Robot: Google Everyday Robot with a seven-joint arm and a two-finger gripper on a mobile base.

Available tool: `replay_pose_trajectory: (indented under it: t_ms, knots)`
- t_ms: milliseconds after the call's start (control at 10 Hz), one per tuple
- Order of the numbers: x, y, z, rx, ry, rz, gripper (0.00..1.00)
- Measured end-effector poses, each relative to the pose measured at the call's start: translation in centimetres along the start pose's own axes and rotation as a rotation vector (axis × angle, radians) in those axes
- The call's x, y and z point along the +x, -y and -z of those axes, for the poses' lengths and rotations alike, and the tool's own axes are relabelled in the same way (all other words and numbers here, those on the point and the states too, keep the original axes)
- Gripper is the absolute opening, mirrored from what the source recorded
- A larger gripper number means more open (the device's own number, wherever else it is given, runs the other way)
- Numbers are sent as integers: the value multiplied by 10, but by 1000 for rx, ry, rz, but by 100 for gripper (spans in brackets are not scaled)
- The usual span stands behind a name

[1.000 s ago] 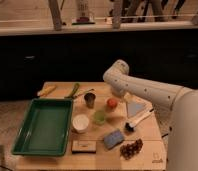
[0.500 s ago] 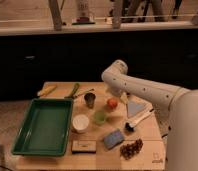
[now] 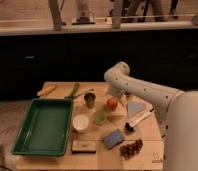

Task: Place apple in paper cup

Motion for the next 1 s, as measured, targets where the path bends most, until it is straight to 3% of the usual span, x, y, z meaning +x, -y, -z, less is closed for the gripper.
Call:
replay_pose_trajectory:
  t_ms: [500,1000]
  knots:
    - [-7,4,-12,0,39,19,80]
    - [-8,8,-24,32,75,25,77]
